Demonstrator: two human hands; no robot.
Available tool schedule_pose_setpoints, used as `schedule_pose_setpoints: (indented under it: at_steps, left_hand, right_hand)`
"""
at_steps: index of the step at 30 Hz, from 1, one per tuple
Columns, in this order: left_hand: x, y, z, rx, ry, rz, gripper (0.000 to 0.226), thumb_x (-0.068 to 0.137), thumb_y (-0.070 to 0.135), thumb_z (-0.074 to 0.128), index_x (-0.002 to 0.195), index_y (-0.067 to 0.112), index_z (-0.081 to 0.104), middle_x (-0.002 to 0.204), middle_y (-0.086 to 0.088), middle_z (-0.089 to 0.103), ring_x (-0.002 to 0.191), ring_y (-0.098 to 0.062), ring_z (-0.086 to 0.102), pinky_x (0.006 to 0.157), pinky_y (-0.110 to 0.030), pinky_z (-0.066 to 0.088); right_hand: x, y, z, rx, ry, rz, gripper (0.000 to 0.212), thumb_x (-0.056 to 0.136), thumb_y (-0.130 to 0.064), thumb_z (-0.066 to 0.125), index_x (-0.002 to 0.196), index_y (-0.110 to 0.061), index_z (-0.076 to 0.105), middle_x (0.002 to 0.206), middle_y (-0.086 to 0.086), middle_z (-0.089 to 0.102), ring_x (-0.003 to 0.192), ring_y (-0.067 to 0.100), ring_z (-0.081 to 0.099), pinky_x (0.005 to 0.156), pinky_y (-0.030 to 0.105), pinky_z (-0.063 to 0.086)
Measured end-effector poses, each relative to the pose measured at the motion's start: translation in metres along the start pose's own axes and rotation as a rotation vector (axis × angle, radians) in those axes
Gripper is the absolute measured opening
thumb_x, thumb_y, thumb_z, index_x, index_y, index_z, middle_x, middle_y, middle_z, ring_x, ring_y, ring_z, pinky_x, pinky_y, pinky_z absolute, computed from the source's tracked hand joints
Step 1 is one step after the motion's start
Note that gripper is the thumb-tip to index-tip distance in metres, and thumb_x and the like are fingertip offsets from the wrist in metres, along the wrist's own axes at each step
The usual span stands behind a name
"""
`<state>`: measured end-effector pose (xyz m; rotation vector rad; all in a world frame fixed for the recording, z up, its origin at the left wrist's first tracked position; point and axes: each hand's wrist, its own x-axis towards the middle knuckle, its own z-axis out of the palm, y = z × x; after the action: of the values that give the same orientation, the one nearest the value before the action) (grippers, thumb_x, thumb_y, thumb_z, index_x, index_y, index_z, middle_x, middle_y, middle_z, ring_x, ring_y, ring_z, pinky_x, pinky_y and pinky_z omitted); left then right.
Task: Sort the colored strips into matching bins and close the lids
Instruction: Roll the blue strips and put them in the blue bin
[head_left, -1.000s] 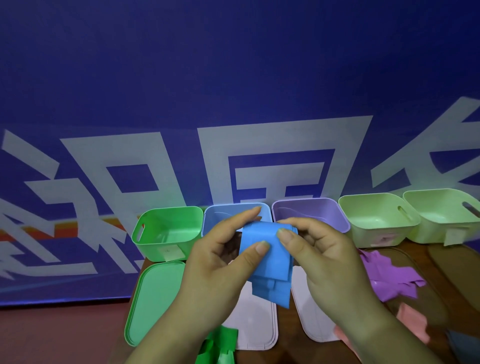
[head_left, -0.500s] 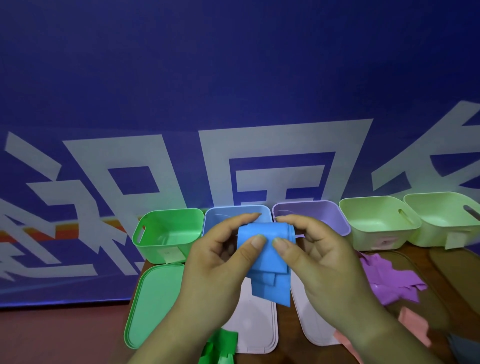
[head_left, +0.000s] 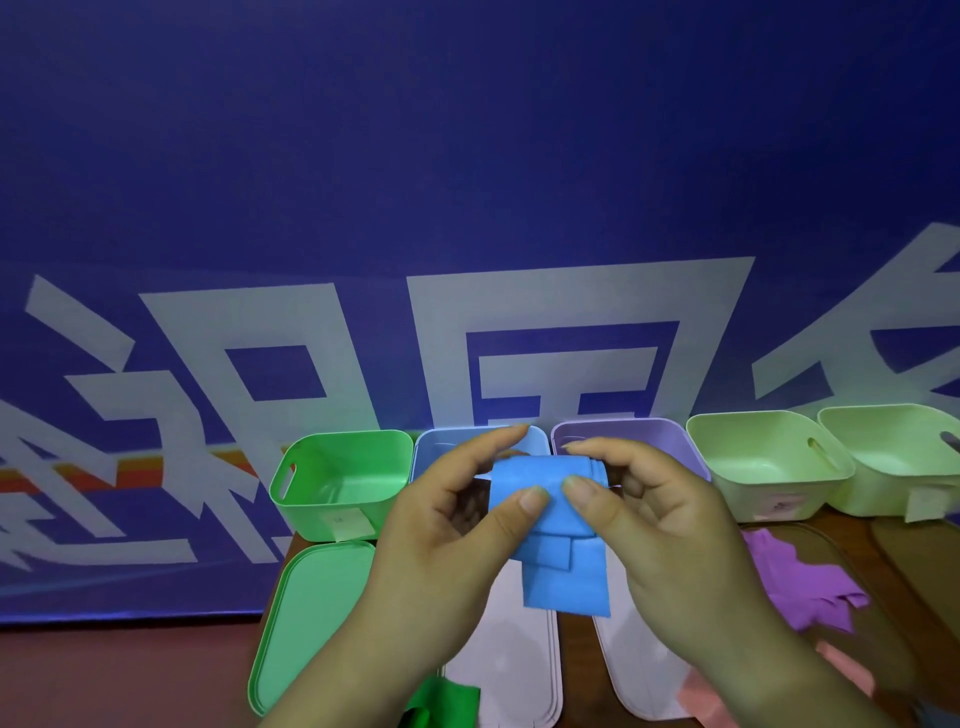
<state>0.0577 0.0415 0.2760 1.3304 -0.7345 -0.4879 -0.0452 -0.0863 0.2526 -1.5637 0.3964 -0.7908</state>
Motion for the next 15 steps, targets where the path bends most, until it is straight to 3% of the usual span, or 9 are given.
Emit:
schedule_pose_setpoints:
  at_steps: [2, 5, 15]
  left_hand:
    - [0.0006, -0.0009, -0.0016, 0.021, -0.004, 0.023, 0.042, 0.072, 0.014, 0.070, 0.114, 0.021, 0.069, 0.096, 0.004, 0.076, 0.085, -0.007, 0.070, 0.073, -0.017, 0.054]
    - [0.0012, -0.0022, -0.0028, 0.040, 0.003, 0.047, 0.038, 0.072, 0.012, 0.071, 0.109, 0.019, 0.071, 0.097, 0.006, 0.076, 0.086, -0.008, 0.071, 0.075, -0.018, 0.054]
    - [0.0018, -0.0050, -0.0027, -0.018, 0.061, 0.027, 0.033, 0.071, 0.016, 0.070, 0.104, 0.014, 0.073, 0.091, -0.003, 0.076, 0.077, -0.009, 0.070, 0.067, -0.018, 0.054]
  right_hand:
    - [0.0030, -0.0008, -0.0009, 0.040, -0.001, 0.037, 0.024, 0.079, -0.031, 0.079, 0.101, -0.026, 0.072, 0.101, 0.001, 0.075, 0.094, 0.017, 0.072, 0.074, 0.026, 0.058]
    - [0.0055, -0.0024, -0.0013, 0.076, -0.005, 0.080, 0.027, 0.073, -0.032, 0.071, 0.097, -0.020, 0.073, 0.094, 0.002, 0.076, 0.087, 0.018, 0.074, 0.066, 0.024, 0.057]
    - [0.0028, -0.0034, 0.0014, -0.009, -0.055, 0.056, 0.035, 0.070, -0.042, 0.071, 0.104, -0.033, 0.071, 0.100, -0.005, 0.075, 0.091, 0.017, 0.073, 0.076, 0.036, 0.061]
